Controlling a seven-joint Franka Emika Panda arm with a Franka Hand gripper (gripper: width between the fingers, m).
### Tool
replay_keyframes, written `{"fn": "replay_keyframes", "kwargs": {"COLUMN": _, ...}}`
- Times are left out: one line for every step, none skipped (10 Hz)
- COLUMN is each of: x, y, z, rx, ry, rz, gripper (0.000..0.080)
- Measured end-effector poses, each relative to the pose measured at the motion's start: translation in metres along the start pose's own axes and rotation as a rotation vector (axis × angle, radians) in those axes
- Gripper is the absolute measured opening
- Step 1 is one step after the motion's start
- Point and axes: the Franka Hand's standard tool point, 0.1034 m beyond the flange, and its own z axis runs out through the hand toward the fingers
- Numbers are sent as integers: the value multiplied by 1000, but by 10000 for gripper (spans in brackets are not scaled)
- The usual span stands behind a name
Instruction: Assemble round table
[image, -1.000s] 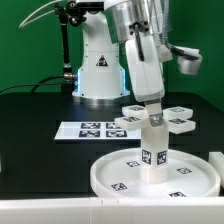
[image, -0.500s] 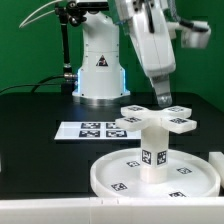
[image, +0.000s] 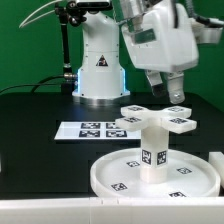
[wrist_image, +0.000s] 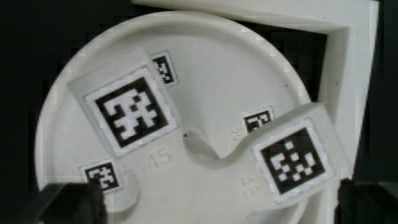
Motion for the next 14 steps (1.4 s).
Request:
{"fn": "replay_keyframes", "kwargs": {"x": -2, "y": 0, "z": 1, "rx": -8, "ry": 7, "rz": -149, "gripper": 649}}
{"fn": "replay_keyframes", "kwargs": {"x": -6, "y": -1, "z": 1, "rx": -22, "ry": 8, "rz": -268, "gripper": 649}}
{"fn": "replay_keyframes", "kwargs": {"x": -13, "y": -1, "z": 2, "rx": -67, "ry": 8, "rz": -419, "gripper": 649}}
{"fn": "replay_keyframes", "kwargs": {"x": -19, "y": -3, "z": 4, "rx": -88, "ry": 25, "rz": -532, "gripper": 649}}
{"fn": "replay_keyframes", "kwargs": {"x": -19, "y": -3, "z": 4, "rx": -86, "ry": 17, "rz": -624, "gripper": 649}}
{"fn": "replay_keyframes", "kwargs": {"x": -17, "y": -2, "z": 4, "rx": -87, "ry": 16, "rz": -686, "gripper": 649}}
{"fn": "replay_keyframes", "kwargs": {"x": -17, "y": -2, "z": 4, "rx": -88, "ry": 14, "rz": -742, "gripper": 649}}
{"fn": "replay_keyframes", "kwargs": {"x": -17, "y": -2, "z": 4, "rx": -90, "ry": 10, "rz": -834, "gripper": 649}}
{"fn": "replay_keyframes", "kwargs": {"x": -17, "y": -2, "z": 4, "rx": -92, "ry": 6, "rz": -922, "gripper": 649}}
{"fn": "replay_keyframes", "kwargs": {"x": -14, "y": -1, "z": 4, "rx": -102, "ry": 0, "rz": -1058, "gripper": 649}}
{"fn": "replay_keyframes", "kwargs": {"x": -12, "y": -1, "z": 3, "rx": -119, "ry": -3, "rz": -1203, "gripper": 649}}
{"fn": "replay_keyframes", "kwargs": {"x": -14, "y": -2, "z": 4, "rx": -151, "ry": 6, "rz": -1331, "gripper": 649}}
{"fn": "replay_keyframes", "kwargs": {"x": -16, "y": -3, "z": 5, "rx": -170, "ry": 8, "rz": -1439, "gripper": 649}}
{"fn": "replay_keyframes", "kwargs": {"x": -14, "y": -3, "z": 5, "rx": -172, "ry": 3, "rz": -1504, "gripper": 649}}
